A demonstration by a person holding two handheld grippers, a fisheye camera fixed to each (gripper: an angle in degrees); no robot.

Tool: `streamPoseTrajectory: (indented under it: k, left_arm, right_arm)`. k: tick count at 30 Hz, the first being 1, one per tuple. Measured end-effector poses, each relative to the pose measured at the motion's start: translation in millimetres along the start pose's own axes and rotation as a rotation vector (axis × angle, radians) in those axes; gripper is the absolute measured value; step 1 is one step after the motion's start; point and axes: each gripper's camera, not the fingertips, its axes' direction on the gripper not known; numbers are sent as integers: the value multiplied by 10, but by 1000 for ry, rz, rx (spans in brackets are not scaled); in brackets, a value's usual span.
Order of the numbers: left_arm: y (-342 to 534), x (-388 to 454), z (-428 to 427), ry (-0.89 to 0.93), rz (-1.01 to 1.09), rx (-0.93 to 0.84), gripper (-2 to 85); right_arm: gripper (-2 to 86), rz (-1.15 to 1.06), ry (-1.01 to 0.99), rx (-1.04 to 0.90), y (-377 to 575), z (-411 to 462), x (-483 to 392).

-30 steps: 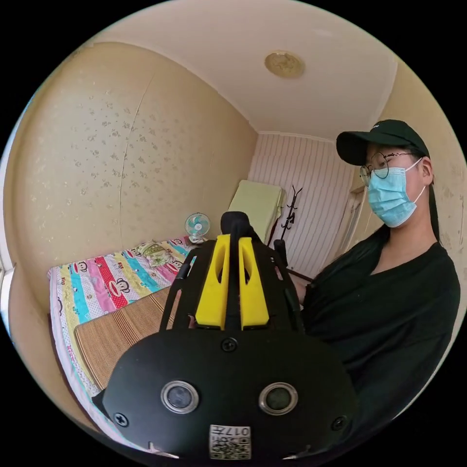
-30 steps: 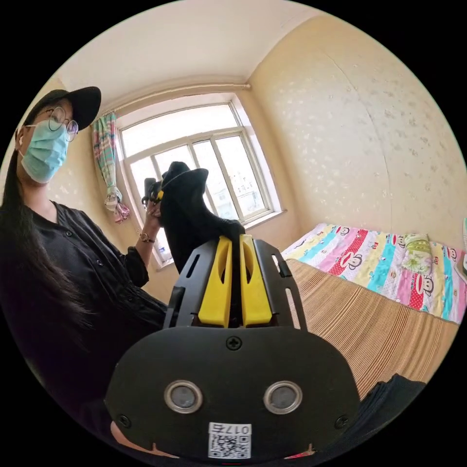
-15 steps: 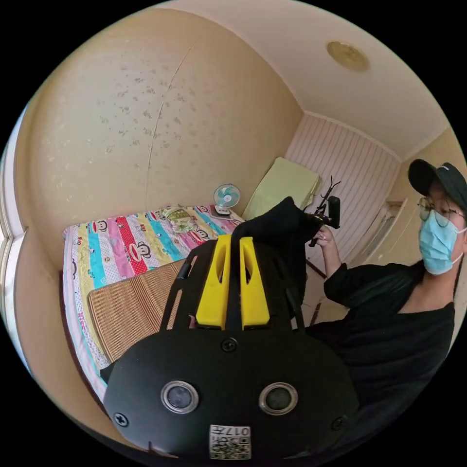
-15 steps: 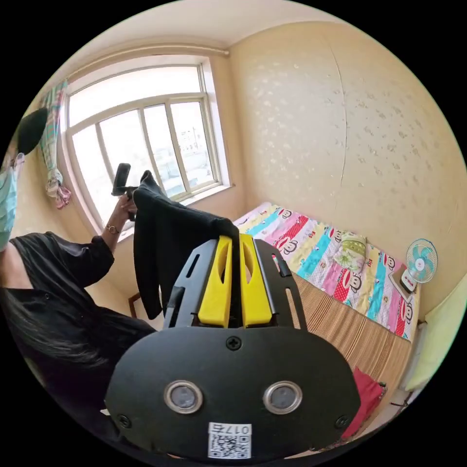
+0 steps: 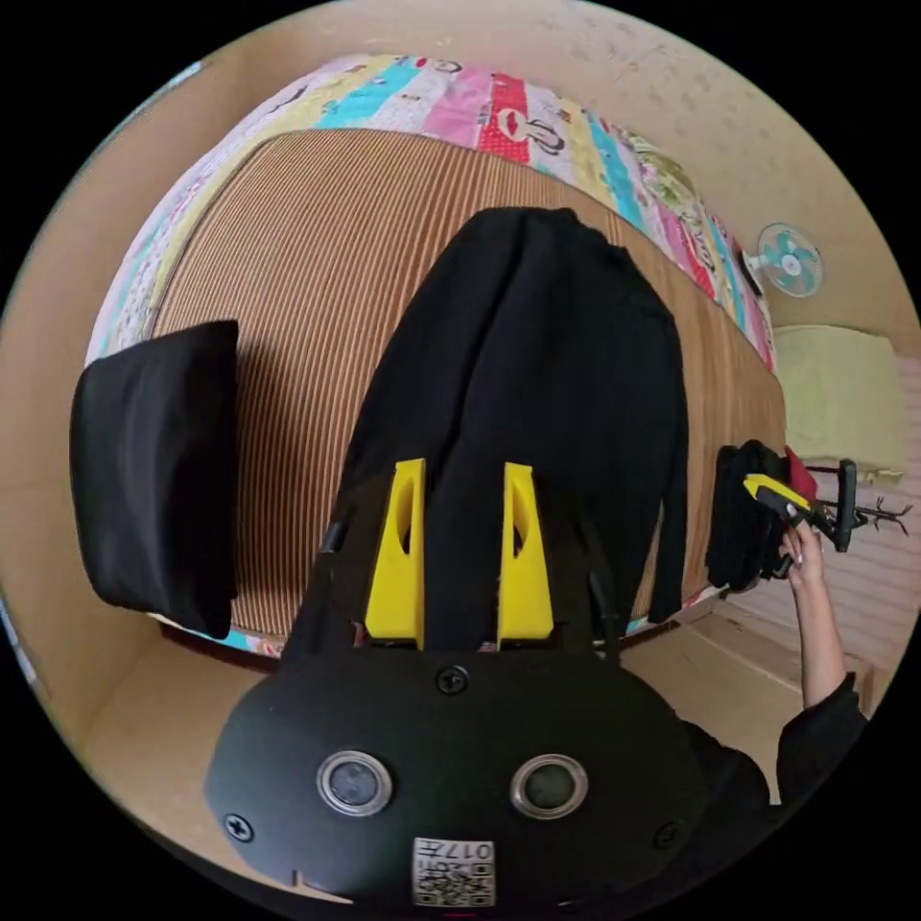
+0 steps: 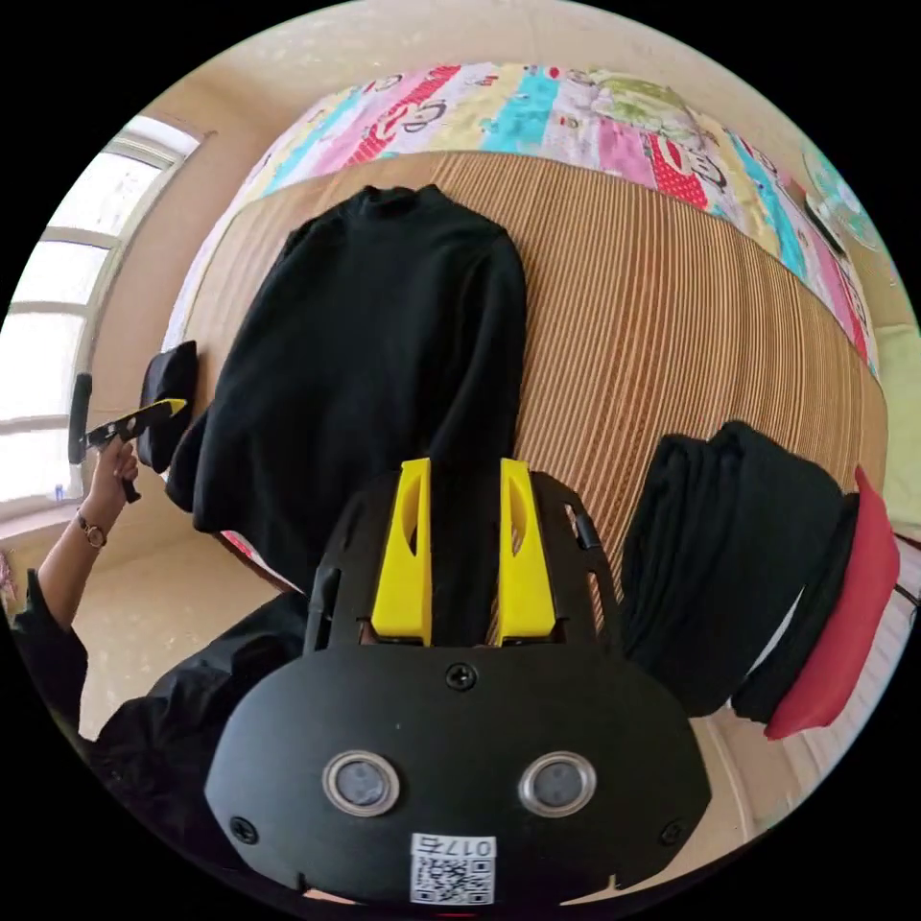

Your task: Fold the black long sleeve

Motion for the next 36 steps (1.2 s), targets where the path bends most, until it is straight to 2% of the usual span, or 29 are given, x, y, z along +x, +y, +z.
streamPoseTrajectory:
  k: [4, 6, 8, 10, 12, 13, 15, 17, 18, 20, 22, 24, 28, 29, 31, 32, 33, 36]
  left_arm:
    - [393, -722, -86, -132, -208, 76, 126]
    - [394, -1057, -185, -199, -235, 61, 126]
    - [272, -1256, -203, -218, -209, -10, 129]
    - [136, -1392, -296, -195, -155, -40, 127]
    - [-50, -1503, -494, -208, -90, -81, 126]
    - [-83, -1530, -561, -209, -83, -81, 123]
    - [-148, -1629, -915, -185, -67, -19, 111]
    - [-146, -1700, -1205, -149, -78, 49, 107]
    - [-139, -1741, -1378, -107, -79, 86, 107]
    - [-135, -1761, -1592, -44, -45, 132, 107]
    - [-178, -1724, -1728, -6, 43, 143, 102]
    - [-333, -1663, -1730, 27, 182, 79, 93]
    - [-500, -1687, -1347, 61, 274, -140, 92]
    - [-419, -1720, -1388, 32, 269, -76, 83]
    - [-285, -1734, -1487, -9, 248, -21, 63]
    - [-221, -1699, -1523, 0, 256, -41, 51]
    - [-160, -1652, -1543, 8, 278, -87, 52]
    - [-14, -1761, -1731, 99, 251, -159, 56]
  right_arm:
    - [117, 106, -48, -199, 706, 927, 347]
    - [82, 58, 70, -145, 1016, 969, 337]
    - [49, -57, 125, -259, 977, 937, 284]
    - [41, -203, 234, -312, 890, 666, 248]
    - [38, -269, 523, -169, 731, -168, 509]
    - [39, -233, 588, -122, 667, -421, 661]
    - [45, 108, 696, 83, 473, -1540, 1483]
    - [54, 343, 652, 256, 563, -2278, 1939]
    - [71, 391, 583, 354, 654, -2562, 2015]
    - [82, 330, 460, 404, 687, -2596, 1858]
    - [85, 197, 324, 342, 612, -2228, 1470]
    - [88, -10, 141, 210, 527, -1451, 716]
    - [86, -143, -47, 69, 612, -408, -322]
    - [84, -159, -82, 2, 711, -127, -523]
    - [77, -177, -1, -109, 966, 237, -674]
    - [69, -230, 65, -33, 1237, 188, -697]
    - [59, -264, 136, -50, 1429, 159, -647]
    - [53, -219, 165, -155, 1738, -24, -245]
